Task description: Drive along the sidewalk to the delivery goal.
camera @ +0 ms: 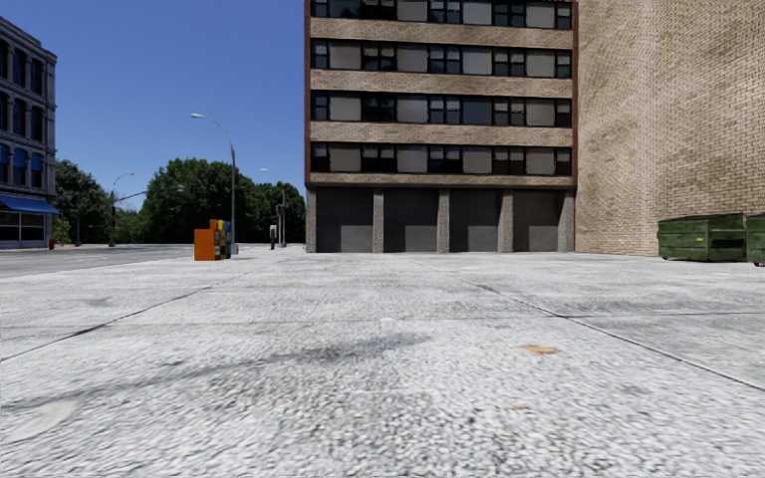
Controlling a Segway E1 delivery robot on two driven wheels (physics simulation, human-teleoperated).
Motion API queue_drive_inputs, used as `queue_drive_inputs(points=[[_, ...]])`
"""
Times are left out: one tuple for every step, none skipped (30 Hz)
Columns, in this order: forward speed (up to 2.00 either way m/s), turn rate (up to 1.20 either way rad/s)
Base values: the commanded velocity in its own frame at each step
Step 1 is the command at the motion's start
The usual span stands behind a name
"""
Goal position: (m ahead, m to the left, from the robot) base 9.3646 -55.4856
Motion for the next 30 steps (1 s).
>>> queue_drive_inputs(points=[[1.26, 0.00], [1.25, -0.09], [1.25, -0.18], [1.25, -0.18], [1.30, -0.22], [1.33, -0.28], [1.34, -0.35], [1.34, -0.35], [1.35, -0.39], [1.35, -0.40], [1.35, -0.40], [1.35, -0.40], [1.35, -0.40], [1.34, -0.40], [1.34, -0.40], [1.34, -0.40], [1.34, -0.40], [1.34, -0.40], [1.34, -0.40], [1.34, -0.40], [1.34, -0.48], [1.34, -0.48], [1.34, -0.48], [1.34, -0.48], [1.34, -0.48], [1.34, -0.48], [1.34, -0.48], [1.34, -0.48], [1.34, -0.48], [1.34, -0.48]])
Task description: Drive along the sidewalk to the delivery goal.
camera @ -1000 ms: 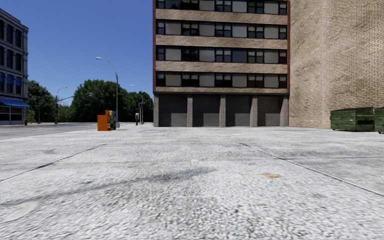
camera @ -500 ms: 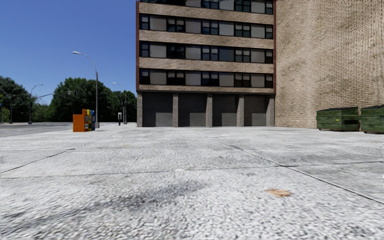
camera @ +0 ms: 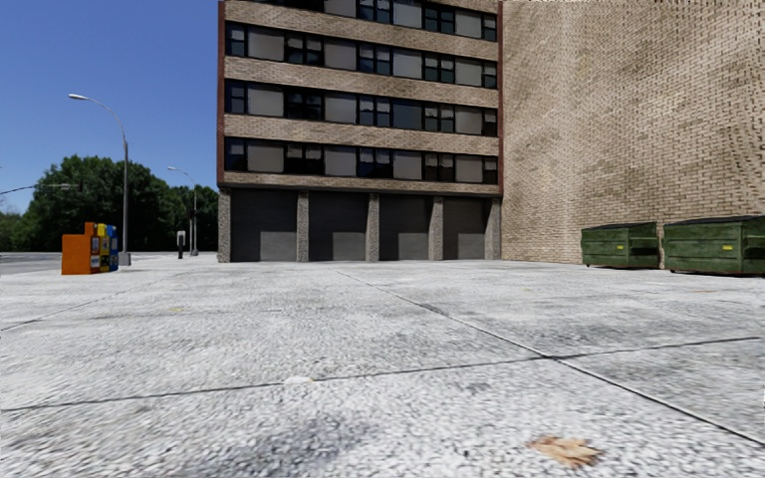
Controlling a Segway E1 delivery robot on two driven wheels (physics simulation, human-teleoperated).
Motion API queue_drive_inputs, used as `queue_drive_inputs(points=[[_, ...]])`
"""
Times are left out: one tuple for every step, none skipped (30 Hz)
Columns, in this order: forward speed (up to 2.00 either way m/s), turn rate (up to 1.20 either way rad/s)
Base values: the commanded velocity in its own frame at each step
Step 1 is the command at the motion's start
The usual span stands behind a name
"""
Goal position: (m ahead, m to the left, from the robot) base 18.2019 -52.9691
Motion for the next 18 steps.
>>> queue_drive_inputs(points=[[1.34, -0.48], [1.34, -0.48], [1.34, -0.48], [1.34, -0.48], [1.34, -0.48], [1.34, -0.48], [1.34, -0.48], [1.34, -0.48], [1.34, -0.48], [1.34, -0.48], [1.34, -0.48], [1.34, -0.48], [1.34, -0.48], [1.34, -0.48], [1.34, -0.48], [1.34, -0.48], [1.34, -0.48], [1.34, -0.48]])
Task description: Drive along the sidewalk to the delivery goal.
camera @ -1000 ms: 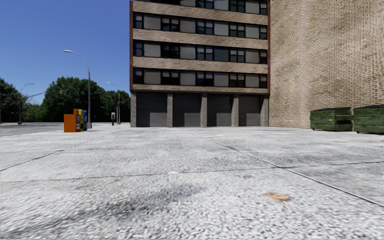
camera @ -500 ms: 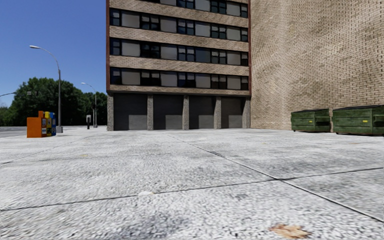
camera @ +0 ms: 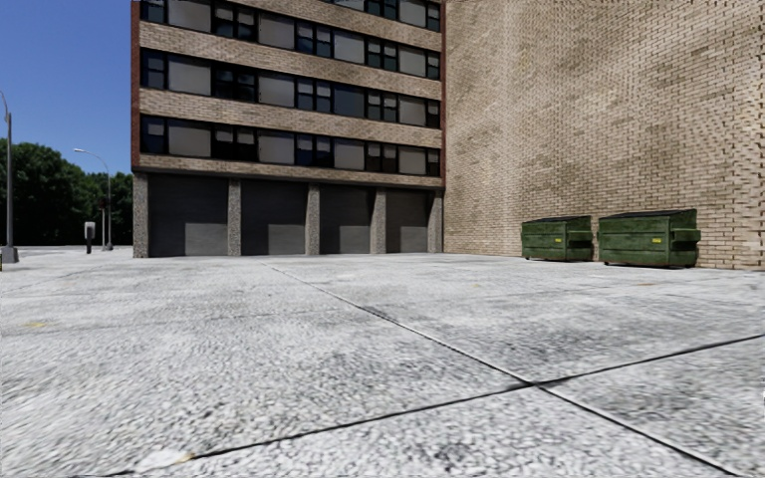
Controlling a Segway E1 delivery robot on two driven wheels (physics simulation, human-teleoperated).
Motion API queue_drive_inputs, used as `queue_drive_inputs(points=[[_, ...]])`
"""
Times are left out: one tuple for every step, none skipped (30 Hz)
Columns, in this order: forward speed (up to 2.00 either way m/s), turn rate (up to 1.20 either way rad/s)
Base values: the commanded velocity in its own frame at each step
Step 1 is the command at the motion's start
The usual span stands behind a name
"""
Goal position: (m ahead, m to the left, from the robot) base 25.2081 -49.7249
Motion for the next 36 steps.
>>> queue_drive_inputs(points=[[1.34, -0.48], [1.34, -0.48], [1.34, -0.48], [1.34, -0.48], [1.34, -0.49], [2.00, -0.53], [2.00, -0.55], [2.00, -0.55], [2.00, -0.56], [2.00, -0.56], [2.00, -0.57], [2.00, -0.57], [2.00, -0.57], [2.00, -0.57], [2.00, -0.57], [2.00, -0.57], [2.00, -0.57], [2.00, -0.57], [2.00, -0.57], [2.00, -0.57], [2.00, -0.57], [2.00, -0.57], [2.00, -0.57], [2.00, -0.57], [2.00, -0.57], [2.00, -0.57], [2.00, -0.57], [2.00, -0.57], [2.00, -0.57], [2.00, -0.57], [2.00, -0.57], [2.00, -0.57], [2.00, -0.57], [2.00, -0.57], [2.00, -0.57], [2.00, -0.57]])
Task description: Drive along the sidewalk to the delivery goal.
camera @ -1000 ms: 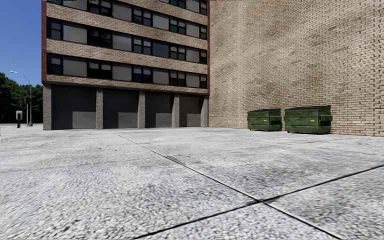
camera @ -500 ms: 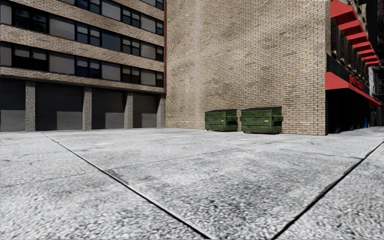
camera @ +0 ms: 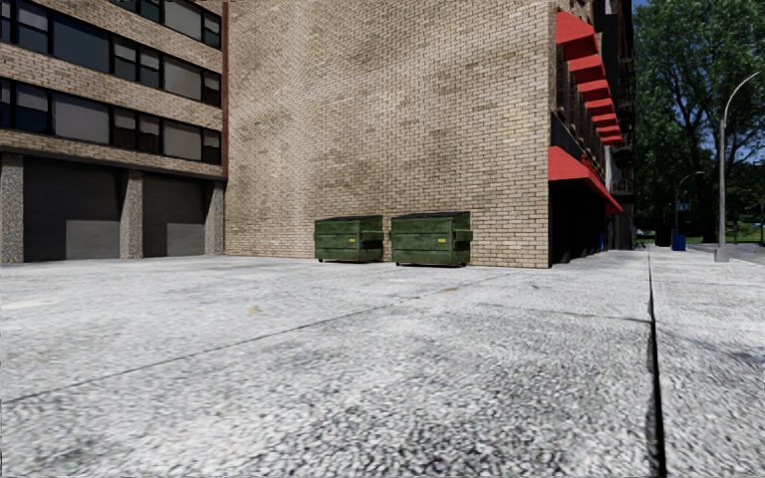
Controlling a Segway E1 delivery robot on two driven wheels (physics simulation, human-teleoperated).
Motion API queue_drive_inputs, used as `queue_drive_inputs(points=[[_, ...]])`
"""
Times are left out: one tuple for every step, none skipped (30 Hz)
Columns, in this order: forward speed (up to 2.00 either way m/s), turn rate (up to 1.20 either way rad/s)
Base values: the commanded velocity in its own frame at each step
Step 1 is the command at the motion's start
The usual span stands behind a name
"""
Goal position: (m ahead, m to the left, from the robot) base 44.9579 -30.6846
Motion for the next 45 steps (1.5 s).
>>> queue_drive_inputs(points=[[2.00, -0.57], [2.00, -0.57], [2.00, -0.57], [2.00, -0.57], [2.00, -0.57], [2.00, -0.57], [2.00, -0.57], [2.00, -0.57], [2.00, -0.57], [2.00, -0.57], [2.00, -0.57], [2.00, -0.57], [2.00, -0.57], [2.00, -0.57], [2.00, -0.57], [2.00, -0.57], [2.00, -0.57], [2.00, -0.57], [2.00, -0.57], [2.00, -0.57], [2.00, -0.57], [2.00, -0.57], [2.00, -0.57], [2.00, -0.57], [2.00, -0.57], [2.00, -0.57], [2.00, -0.57], [2.00, -0.57], [2.00, -0.57], [2.00, -0.57], [2.00, -0.57], [2.00, -0.57], [2.00, -0.57], [2.00, -0.57], [2.00, -0.57], [2.00, -0.57], [2.00, -0.57], [2.00, -0.57], [2.00, -0.57], [2.00, -0.57], [2.00, -0.57], [2.00, 0.00], [2.00, 0.00], [2.00, 0.00], [2.00, 0.00]])
